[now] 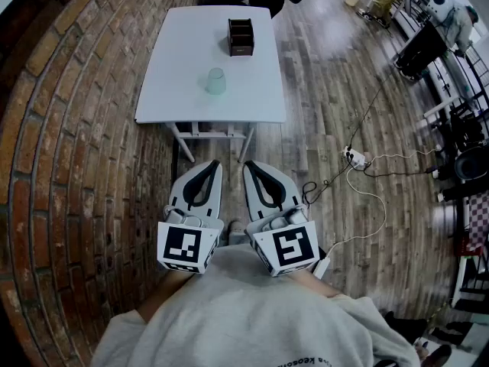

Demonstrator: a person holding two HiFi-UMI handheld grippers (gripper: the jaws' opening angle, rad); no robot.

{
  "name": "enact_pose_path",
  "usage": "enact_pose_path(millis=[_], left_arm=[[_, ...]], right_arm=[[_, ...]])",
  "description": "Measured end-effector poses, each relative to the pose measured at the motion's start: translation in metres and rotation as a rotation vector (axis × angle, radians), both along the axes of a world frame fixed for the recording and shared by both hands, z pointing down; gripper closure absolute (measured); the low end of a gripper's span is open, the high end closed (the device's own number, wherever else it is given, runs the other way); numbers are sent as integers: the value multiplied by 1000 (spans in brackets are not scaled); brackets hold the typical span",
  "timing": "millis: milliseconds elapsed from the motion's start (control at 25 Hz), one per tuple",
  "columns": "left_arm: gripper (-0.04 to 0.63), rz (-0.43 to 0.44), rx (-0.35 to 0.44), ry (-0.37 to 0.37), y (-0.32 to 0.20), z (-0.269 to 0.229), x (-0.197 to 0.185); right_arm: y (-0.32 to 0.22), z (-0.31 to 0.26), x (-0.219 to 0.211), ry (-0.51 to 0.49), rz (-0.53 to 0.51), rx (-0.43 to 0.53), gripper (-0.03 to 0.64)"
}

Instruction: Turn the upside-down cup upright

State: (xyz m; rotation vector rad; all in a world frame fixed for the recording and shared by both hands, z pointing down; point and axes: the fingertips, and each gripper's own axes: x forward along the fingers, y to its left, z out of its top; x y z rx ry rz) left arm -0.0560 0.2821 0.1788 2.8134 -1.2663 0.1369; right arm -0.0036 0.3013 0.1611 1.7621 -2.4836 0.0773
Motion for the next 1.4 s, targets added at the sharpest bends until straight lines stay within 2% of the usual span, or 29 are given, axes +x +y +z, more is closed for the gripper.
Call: enact_pose_path(millis=[360,600,840,1160,1400], left_arm=[[584,-3,18,-6,-11,-4,12],[584,-22,16,-15,-31,-4,21],[584,-49,6,-22,-40,1,34],[584,-85,-18,-17,-63,10,27],[584,-86,-25,2,-108,18,16]], right_arm=[[-15,4,10,-17,-9,-8,611],[-32,4,32,-70,8,14,609],[-41,14,50,-86,-7,-16,611],[-61,25,42,-82,-48,-54,610],[-106,35,31,-63,-49,-78,610]])
